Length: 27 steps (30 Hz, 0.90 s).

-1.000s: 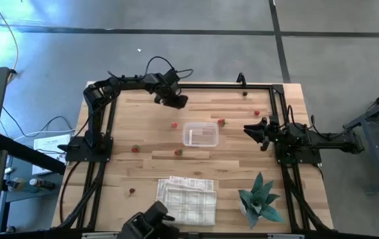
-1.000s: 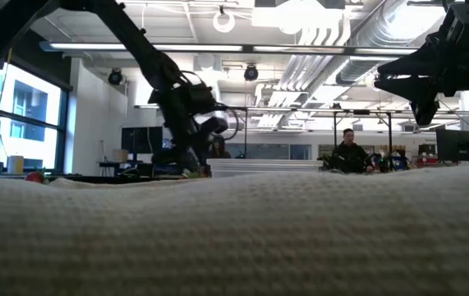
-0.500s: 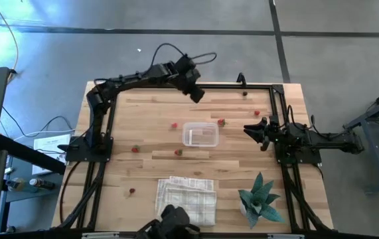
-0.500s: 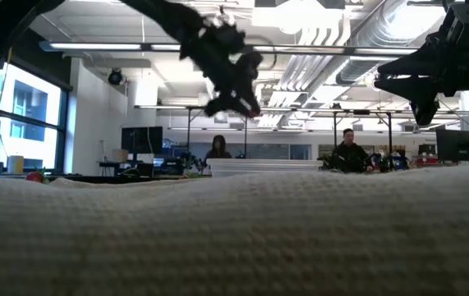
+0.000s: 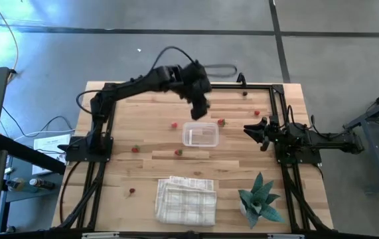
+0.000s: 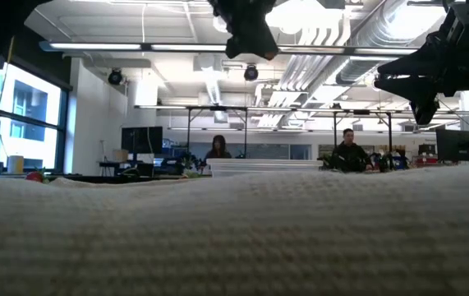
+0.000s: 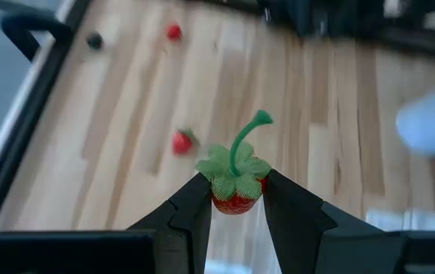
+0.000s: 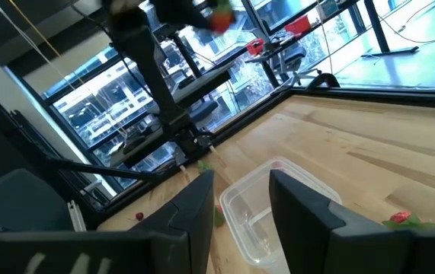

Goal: Pick and placing Produce into tupperware
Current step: Put the strawberry into the transparent bin

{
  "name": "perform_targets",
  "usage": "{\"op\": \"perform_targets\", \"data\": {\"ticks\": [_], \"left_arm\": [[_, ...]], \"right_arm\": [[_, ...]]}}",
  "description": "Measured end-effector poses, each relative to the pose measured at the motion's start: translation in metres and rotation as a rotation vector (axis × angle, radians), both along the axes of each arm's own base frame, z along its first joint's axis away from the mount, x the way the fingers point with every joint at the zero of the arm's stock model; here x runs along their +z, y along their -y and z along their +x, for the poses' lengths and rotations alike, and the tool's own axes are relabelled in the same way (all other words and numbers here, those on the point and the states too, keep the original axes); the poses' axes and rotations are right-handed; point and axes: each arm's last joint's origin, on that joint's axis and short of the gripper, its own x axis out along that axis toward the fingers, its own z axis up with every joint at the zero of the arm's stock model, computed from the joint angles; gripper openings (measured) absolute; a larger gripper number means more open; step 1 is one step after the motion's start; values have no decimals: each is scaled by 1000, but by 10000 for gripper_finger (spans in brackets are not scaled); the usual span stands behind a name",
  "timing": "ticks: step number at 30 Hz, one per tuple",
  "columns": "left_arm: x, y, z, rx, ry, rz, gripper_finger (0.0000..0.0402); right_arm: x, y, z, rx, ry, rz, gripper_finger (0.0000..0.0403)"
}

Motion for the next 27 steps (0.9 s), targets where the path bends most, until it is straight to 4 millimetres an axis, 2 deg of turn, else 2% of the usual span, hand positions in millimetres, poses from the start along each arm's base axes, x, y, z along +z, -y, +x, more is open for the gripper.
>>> {"op": "perform_targets", "data": {"ticks": [3,10,14,23,27], "left_arm": [[-15,13,10,-14,-79,12,104],[-82,15,36,-31,-304,-75,104],[-114,19,45,-42,-413,-96,104],[-157,38,63,-116,-522,-61,104],[-170,43,66,-142,-552,-70,104]], "right_arm": [[0,0,0,0,0,0,117],[0,0,0,0,-1,-4,117],[0,0,0,1,-1,-4,117],[-1,0,1,4,-14,0,117],[-1,0,1,4,-19,0,117]]}}
